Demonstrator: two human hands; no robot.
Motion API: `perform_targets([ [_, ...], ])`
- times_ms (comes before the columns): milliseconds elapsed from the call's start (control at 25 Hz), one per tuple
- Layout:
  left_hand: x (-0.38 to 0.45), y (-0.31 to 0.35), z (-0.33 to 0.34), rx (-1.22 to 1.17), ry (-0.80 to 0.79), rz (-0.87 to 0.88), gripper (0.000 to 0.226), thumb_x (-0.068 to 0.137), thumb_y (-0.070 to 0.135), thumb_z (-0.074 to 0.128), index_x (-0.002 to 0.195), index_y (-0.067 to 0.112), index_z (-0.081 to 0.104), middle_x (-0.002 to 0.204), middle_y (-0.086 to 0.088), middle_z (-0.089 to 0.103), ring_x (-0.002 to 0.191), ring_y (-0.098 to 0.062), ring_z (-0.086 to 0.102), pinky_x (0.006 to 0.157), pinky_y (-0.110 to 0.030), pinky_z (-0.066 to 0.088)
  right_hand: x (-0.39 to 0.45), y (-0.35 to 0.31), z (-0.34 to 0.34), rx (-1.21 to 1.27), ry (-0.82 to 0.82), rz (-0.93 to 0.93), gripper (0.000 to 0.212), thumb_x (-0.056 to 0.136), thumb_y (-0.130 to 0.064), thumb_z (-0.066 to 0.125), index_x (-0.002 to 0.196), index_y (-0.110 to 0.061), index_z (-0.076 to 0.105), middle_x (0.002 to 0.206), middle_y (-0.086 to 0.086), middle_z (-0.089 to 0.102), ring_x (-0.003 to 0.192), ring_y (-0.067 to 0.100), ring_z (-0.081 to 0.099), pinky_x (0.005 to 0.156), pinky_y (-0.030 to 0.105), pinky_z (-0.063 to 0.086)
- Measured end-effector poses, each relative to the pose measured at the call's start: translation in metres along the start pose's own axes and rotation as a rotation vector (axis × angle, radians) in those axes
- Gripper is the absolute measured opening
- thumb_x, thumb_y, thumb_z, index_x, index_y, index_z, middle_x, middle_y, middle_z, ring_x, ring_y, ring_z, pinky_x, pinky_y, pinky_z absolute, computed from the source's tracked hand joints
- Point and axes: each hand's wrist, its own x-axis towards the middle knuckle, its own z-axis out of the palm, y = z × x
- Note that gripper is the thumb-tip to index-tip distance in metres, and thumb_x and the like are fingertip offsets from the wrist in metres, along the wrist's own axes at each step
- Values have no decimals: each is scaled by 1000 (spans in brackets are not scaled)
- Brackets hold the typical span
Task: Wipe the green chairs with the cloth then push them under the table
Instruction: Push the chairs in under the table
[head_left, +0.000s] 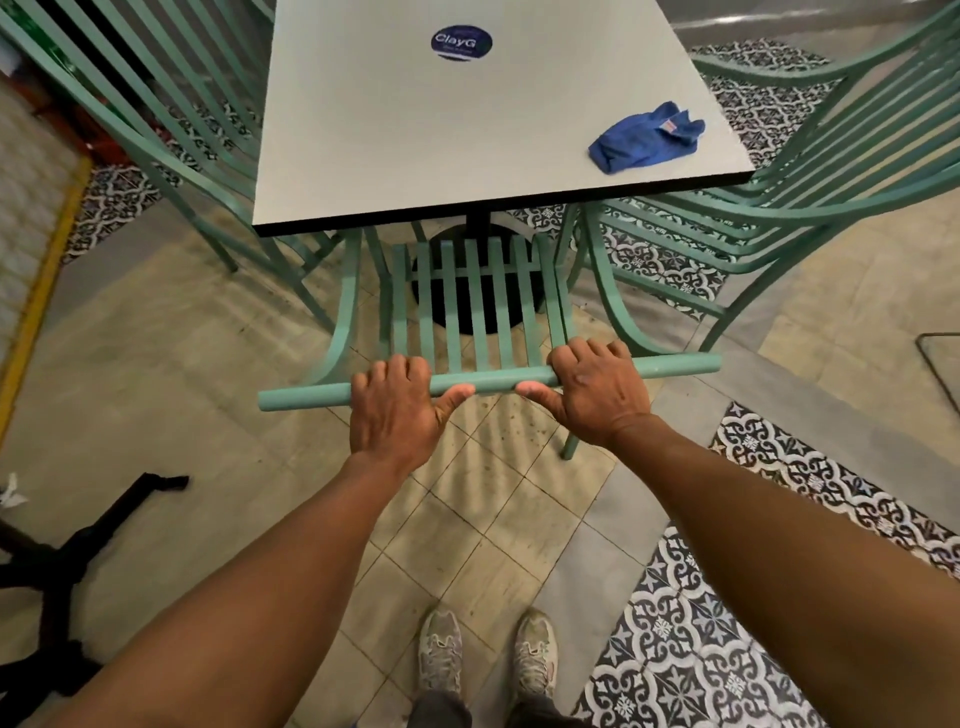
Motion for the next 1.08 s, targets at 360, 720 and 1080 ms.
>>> perform_targets([
  [360,-38,193,-32,-94,-224,625,78,92,68,12,154,21,4,161,-13,-9,147,-29,-15,114,-55,-15,-157,72,-26,144,-193,752,80,91,-70,14,153,-18,9,161,14,6,148,36,3,114,62,7],
  [720,-27,443,-27,45,-325,858,80,91,70,10,154,22,6,161,-11,-4,148,-29,-9,116,-56,-8,-300,257,-55,203,-182,1036,78,91,-70,23,151,-21,13,159,14,13,146,36,10,114,62,11],
  [1080,9,646,-23,39,-363,749,83,89,72,9,154,21,2,162,-10,-4,148,-30,-7,116,-57,-3,-327,471,-72,223,-253,996,78,92,-67,27,153,-23,7,161,12,5,147,36,5,114,62,10],
])
